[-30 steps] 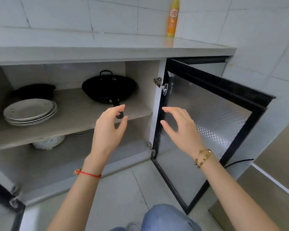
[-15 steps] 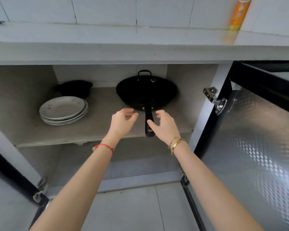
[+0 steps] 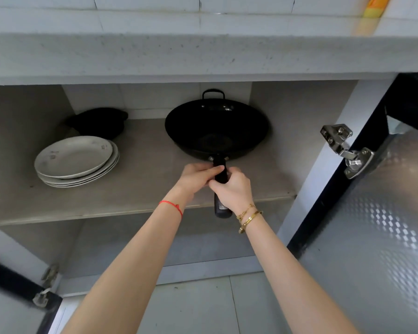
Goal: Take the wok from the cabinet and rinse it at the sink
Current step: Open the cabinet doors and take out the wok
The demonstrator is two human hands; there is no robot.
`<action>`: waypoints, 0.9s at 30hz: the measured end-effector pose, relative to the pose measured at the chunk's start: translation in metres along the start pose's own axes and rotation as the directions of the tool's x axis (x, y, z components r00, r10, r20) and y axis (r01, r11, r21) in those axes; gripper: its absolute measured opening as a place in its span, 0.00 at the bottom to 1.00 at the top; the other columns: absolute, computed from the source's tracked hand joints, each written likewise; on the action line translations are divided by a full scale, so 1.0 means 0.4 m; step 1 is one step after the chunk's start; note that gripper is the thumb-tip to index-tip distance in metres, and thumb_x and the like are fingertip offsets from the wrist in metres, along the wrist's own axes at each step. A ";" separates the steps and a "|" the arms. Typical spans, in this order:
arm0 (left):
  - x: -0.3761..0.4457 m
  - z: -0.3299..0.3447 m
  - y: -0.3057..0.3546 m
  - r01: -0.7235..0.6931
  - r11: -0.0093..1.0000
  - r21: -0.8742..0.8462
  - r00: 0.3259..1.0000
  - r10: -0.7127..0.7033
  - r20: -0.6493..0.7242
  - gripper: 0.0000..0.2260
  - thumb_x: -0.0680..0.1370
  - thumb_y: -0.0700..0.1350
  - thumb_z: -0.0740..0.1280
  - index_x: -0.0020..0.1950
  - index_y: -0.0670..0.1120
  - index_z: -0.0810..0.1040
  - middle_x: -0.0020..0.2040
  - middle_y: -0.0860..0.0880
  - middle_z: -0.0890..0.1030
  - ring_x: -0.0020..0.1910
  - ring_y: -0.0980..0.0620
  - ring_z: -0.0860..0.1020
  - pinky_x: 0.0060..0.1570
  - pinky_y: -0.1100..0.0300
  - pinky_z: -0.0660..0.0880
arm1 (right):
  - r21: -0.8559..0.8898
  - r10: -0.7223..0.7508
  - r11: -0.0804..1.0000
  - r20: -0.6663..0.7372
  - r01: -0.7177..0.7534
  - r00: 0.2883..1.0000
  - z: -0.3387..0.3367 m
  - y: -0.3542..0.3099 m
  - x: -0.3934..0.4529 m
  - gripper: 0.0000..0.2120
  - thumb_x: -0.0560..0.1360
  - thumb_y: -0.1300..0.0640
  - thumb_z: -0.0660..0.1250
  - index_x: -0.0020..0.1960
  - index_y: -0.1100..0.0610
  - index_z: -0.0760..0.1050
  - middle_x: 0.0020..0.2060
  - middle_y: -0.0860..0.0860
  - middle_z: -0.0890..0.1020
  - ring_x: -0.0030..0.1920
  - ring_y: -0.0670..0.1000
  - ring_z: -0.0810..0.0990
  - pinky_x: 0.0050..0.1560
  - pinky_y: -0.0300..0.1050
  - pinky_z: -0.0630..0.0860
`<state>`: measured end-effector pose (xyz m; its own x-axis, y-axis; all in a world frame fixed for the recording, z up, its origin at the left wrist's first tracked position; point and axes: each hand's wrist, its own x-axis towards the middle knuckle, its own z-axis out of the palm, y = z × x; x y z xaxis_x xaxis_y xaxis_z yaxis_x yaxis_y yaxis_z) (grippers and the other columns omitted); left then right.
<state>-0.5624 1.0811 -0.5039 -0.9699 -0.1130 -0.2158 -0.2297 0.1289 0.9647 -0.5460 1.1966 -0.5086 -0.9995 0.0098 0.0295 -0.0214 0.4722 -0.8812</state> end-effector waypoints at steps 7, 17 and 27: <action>-0.066 0.003 -0.055 -0.030 0.999 -0.014 0.999 0.029 -0.025 0.21 0.72 0.46 0.76 0.63 0.40 0.80 0.56 0.46 0.84 0.55 0.53 0.82 0.58 0.61 0.76 | 0.059 -0.013 0.998 0.020 0.012 1.000 -0.007 0.022 -0.102 0.17 0.72 0.54 0.71 0.59 0.56 0.73 0.46 0.49 0.82 0.40 0.39 0.78 0.31 0.29 0.70; -0.321 -0.005 -0.135 -0.042 0.991 -0.129 0.999 0.042 -0.004 0.15 0.71 0.43 0.76 0.57 0.45 0.84 0.51 0.47 0.86 0.51 0.53 0.85 0.61 0.55 0.77 | 0.086 -0.001 0.996 0.051 -0.004 0.999 -0.037 0.021 -0.376 0.16 0.71 0.59 0.69 0.58 0.52 0.72 0.40 0.41 0.79 0.38 0.39 0.78 0.32 0.27 0.71; -0.447 0.006 -0.190 -0.013 0.985 -0.170 1.000 0.018 0.025 0.17 0.72 0.44 0.76 0.59 0.46 0.81 0.56 0.46 0.84 0.58 0.50 0.82 0.65 0.51 0.74 | 0.024 0.136 0.990 0.076 -0.138 0.988 -0.012 0.042 -0.508 0.11 0.73 0.55 0.66 0.52 0.60 0.73 0.44 0.56 0.83 0.40 0.54 0.83 0.43 0.51 0.82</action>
<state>-0.3718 1.0937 -0.5388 -0.9755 -0.0860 -0.2025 -0.1997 -0.0393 0.9791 -0.3430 1.2069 -0.5271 -0.9919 0.0066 -0.1266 0.1163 0.4447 -0.8881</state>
